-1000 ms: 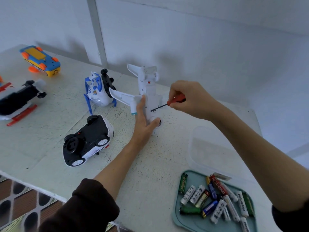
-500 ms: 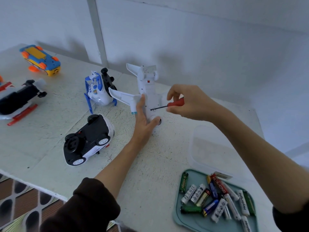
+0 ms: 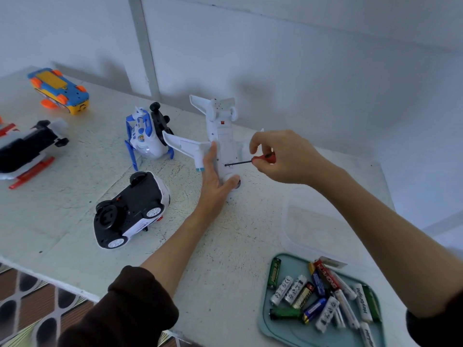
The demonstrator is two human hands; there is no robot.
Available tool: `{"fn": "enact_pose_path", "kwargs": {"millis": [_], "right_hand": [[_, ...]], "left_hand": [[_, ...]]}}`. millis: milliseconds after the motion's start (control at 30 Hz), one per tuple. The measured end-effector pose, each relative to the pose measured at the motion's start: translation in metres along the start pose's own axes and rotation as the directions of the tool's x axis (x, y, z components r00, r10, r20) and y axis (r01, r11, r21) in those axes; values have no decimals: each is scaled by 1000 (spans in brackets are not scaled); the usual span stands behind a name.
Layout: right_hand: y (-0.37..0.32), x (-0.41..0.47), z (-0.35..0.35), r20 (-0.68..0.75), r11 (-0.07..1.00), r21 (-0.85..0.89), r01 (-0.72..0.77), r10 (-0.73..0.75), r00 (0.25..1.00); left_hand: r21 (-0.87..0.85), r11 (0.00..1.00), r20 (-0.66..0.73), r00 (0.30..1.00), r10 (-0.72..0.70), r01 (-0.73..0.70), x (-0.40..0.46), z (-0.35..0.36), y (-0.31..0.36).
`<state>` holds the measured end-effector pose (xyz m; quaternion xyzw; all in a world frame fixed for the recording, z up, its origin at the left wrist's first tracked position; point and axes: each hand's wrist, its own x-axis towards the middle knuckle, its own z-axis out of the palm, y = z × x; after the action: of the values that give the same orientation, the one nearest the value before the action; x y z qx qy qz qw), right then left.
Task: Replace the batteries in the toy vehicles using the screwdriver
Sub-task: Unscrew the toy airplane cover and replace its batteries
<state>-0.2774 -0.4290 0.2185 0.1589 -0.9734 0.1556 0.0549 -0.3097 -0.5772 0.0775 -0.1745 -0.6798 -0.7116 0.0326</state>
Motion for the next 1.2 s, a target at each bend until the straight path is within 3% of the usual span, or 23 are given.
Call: {"fn": "enact_pose_path", "kwargs": {"millis": [100, 167, 267, 467, 633, 1200], "right_hand": [[-2, 6, 0, 52, 986, -95, -140, 145, 988], [-1, 7, 0, 63, 986, -122, -112, 120, 991], [-1, 2, 2, 69, 998, -20, -66, 67, 995], [7, -10, 21, 111, 994, -28, -109, 112, 987], [10, -22, 25, 12, 984, 119, -137, 136, 991], [7, -21, 59, -29, 999, 2, -36, 36, 999]], "left_hand": [[0, 1000, -11, 1000, -14, 14, 0, -1, 0], [4, 1000, -6, 1000, -18, 18, 1, -1, -1], [-15, 1000, -9, 1000, -23, 23, 0, -2, -1], [-70, 997, 0, 999, -45, 45, 1, -3, -1], [-168, 982, -69, 993, -95, 82, 3, -3, 0], [-275, 950, -111, 977, -182, 145, 6, -3, 1]]}}
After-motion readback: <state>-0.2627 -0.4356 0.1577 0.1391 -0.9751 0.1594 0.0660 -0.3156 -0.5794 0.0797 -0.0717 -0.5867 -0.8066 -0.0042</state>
